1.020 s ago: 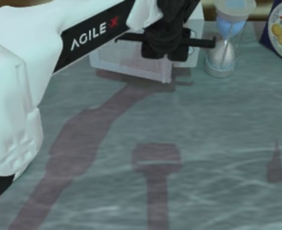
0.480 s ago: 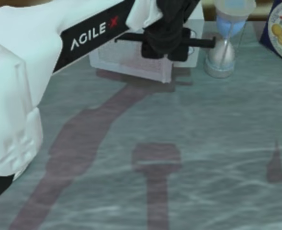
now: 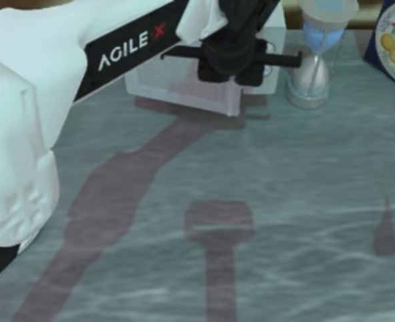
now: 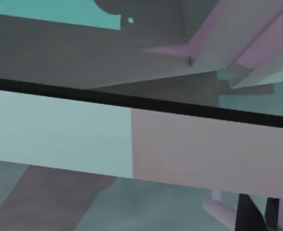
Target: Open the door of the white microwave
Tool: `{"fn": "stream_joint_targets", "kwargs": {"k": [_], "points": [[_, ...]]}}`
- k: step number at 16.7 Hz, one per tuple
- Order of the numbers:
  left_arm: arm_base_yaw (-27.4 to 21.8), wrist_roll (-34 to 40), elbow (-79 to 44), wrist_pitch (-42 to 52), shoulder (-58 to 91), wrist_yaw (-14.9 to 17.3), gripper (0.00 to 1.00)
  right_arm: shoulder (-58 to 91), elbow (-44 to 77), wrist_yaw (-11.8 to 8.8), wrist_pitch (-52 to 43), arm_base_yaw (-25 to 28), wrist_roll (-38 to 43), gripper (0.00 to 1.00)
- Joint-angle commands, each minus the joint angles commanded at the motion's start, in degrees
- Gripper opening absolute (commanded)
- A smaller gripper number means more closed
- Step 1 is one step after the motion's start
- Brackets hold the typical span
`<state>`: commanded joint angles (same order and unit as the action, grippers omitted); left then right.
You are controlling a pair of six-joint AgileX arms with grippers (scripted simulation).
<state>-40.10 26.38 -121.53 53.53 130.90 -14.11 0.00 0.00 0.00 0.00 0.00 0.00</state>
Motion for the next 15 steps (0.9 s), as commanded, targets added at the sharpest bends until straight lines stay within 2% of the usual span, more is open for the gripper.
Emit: {"fn": "stream_joint_targets", "kwargs": {"k": [7, 15], "points": [[0.95, -5.48, 9.79, -4.98, -5.94, 2.34, 0.00, 0.00, 0.00, 0.00, 0.00, 0.00, 0.00, 1.00], [0.97, -5.71, 10.13, -5.16, -6.16, 2.46, 0.00, 0.00, 0.00, 0.00, 0.00, 0.00, 0.00, 1.00]]}}
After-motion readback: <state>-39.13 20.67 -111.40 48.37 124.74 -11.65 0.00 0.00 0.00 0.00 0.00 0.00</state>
